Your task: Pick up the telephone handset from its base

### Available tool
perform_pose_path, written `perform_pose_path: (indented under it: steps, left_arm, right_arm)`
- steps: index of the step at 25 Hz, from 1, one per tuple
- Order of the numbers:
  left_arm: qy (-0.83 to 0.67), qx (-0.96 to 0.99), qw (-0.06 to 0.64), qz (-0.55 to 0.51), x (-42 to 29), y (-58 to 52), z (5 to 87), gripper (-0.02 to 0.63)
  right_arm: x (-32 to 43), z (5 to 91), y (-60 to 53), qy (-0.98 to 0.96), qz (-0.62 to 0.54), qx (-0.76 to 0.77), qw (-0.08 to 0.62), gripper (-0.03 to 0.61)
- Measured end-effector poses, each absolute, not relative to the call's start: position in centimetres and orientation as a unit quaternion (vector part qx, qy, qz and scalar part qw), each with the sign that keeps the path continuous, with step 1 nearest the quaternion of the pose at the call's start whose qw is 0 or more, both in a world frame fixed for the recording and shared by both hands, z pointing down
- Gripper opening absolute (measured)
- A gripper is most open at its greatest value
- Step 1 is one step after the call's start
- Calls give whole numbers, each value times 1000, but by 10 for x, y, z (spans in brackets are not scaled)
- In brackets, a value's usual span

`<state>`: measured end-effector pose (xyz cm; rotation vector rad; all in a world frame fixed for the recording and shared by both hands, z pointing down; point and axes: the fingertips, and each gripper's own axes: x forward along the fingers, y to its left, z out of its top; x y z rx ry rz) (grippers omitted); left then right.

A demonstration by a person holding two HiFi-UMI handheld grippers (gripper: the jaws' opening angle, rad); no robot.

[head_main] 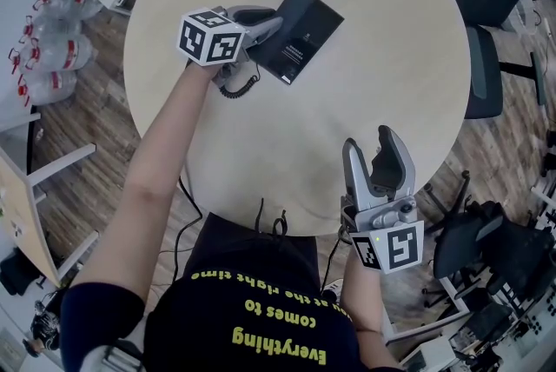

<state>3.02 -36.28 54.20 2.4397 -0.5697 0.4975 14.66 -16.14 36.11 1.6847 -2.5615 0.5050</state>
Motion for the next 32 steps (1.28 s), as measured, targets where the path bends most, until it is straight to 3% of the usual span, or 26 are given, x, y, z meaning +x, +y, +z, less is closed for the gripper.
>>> perform_pose_path:
  steps: [5, 7, 9, 12, 15, 32]
  left_arm:
    - [-207, 912, 305, 181, 34, -361, 544, 95]
    - [-182, 911, 316, 193, 43, -353, 547, 252]
    - [-175, 912, 299, 219, 50, -347, 552, 264]
    - [-194, 912, 272, 236, 50, -349, 554, 250]
    - [-204, 913, 272, 227, 45, -351, 549, 185]
    - [-184, 908, 309, 214, 39, -347, 527, 129]
  right_arm:
    - [148, 363, -159, -826, 164, 539, 18, 221]
    - [148, 361, -159, -827, 163, 538, 17, 221]
    - [148, 359, -159, -827, 162, 538, 16, 221]
    - [151, 360, -157, -827, 161, 539, 16, 221]
    - [153, 360, -155, -827, 162, 539, 18, 221]
    - [156, 357, -156, -828, 159, 538, 12, 219]
